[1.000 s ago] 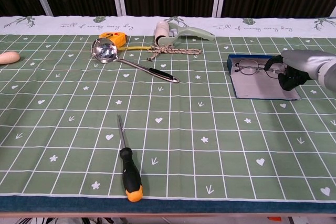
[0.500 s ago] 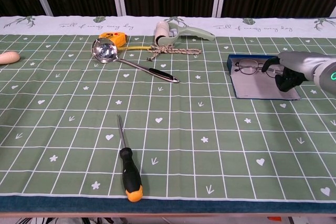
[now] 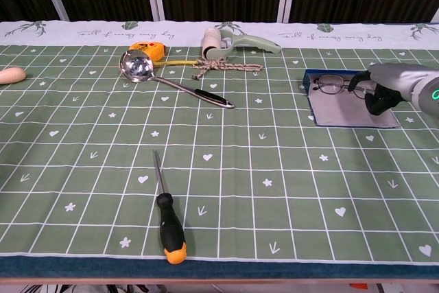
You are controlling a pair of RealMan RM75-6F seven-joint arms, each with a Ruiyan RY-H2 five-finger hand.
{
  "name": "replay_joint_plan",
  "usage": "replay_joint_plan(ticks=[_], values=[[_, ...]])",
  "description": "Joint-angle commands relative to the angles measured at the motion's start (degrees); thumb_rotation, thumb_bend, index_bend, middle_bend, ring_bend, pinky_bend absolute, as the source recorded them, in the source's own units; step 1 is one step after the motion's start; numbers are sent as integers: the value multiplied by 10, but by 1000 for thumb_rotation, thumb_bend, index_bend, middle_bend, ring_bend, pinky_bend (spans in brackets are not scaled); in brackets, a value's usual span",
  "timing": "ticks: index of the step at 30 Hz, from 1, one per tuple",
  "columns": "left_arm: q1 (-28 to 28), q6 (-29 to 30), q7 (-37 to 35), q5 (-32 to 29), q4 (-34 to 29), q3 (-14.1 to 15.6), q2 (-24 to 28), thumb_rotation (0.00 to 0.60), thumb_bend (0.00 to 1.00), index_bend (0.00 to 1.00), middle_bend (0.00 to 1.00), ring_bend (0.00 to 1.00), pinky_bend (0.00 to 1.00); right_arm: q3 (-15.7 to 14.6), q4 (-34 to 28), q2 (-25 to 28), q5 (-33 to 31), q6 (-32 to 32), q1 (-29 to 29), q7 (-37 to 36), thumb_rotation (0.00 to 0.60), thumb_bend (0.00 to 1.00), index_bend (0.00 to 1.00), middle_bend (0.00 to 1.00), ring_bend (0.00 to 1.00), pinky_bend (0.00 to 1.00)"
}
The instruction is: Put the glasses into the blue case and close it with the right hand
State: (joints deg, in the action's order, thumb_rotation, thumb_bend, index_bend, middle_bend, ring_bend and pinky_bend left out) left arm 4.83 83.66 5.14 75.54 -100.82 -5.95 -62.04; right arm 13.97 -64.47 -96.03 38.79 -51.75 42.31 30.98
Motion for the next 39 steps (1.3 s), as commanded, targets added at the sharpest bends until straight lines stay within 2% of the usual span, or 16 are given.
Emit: replay_joint_plan(ticks=[1,12,22,28,29,31,33,34,35,37,39], values=[[0,0,0,0,0,0,0,600,312,205,0,0,0,2,6,-3,-7,2,3,4,600,821,161,953,1000,1000],[0,0,-1,1,1,1,0,600,312,205,0,0,0,5,13,-9,-23,6,8,18,600,821,40,953,1000,1000],[0,-1,-1,0,0,0,1,600,312,205,0,0,0,8,23,-14,-40,9,15,32,600,821,13,953,1000,1000],[0,-1,-1,-1,0,1,1,600,312,205,0,0,0,9,-4,-2,-31,-4,9,26,600,815,13,949,1000,1000],[0,-1,0,-1,0,1,1,600,312,205,0,0,0,9,-12,1,-27,-8,7,23,600,796,14,940,1000,1000],[0,-2,1,-2,1,1,1,600,312,205,0,0,0,8,-34,11,-8,-23,-1,10,600,691,17,894,985,1000],[0,-2,2,-2,1,1,1,600,312,205,0,0,0,5,-52,20,11,-34,-9,-3,600,464,41,765,883,961],[0,-3,3,-2,0,1,1,600,312,205,0,0,0,-1,-65,27,30,-42,-15,-12,600,417,51,726,847,934],[0,-3,3,-2,0,1,1,600,312,205,0,0,0,-6,-72,32,44,-47,-20,-17,600,335,72,642,770,857],[0,-3,5,-2,0,1,1,600,312,205,0,0,0,-18,-82,38,72,-57,-29,-29,600,236,93,506,638,715],[1,-4,6,-3,0,2,1,600,311,205,0,0,0,-34,-82,41,107,-71,-39,-42,600,169,105,389,518,596]])
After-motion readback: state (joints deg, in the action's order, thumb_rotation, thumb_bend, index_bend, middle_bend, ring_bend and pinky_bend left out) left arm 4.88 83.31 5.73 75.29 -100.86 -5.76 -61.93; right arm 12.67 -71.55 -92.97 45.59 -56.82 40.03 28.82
